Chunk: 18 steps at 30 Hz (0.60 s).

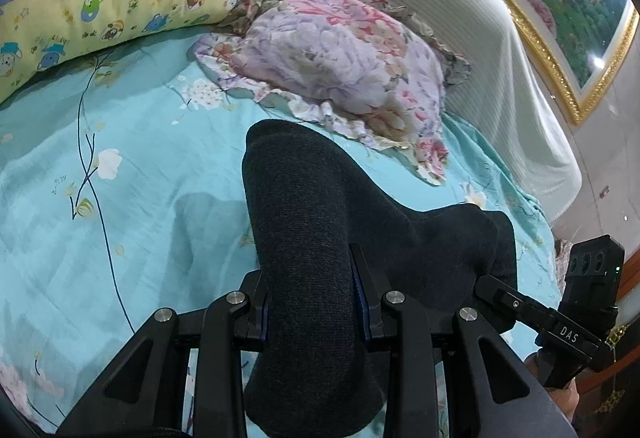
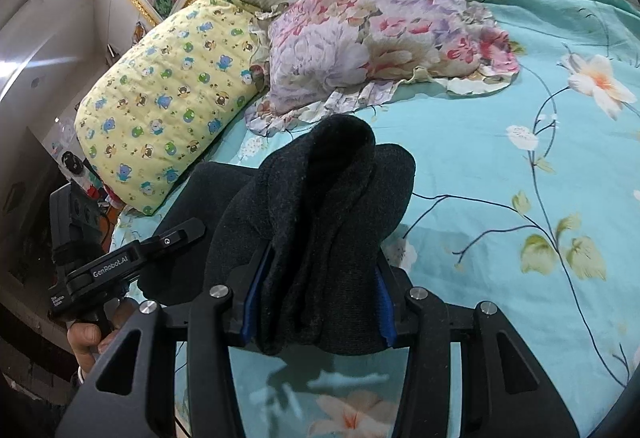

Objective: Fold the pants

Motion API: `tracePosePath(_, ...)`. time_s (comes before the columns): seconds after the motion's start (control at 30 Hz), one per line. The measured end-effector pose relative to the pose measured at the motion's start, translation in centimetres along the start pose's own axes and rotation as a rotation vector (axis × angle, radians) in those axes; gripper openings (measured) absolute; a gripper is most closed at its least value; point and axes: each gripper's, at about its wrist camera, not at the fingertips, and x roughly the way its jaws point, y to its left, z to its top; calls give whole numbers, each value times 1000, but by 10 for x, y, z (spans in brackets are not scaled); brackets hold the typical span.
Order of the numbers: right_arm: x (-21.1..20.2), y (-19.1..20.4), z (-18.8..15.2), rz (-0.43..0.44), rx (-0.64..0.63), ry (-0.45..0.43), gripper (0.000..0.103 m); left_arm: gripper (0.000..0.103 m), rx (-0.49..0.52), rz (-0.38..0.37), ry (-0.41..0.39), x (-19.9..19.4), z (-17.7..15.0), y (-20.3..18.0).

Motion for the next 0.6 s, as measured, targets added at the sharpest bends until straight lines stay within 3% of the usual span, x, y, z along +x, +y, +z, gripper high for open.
tracePosePath(0.33,17,-11,0,10,14,29,49,33,-3,32,22,12,-6,7)
tracePosePath(0.6,26,-29,-4,9,59,55,59,43,0,46,48,20,-13,13)
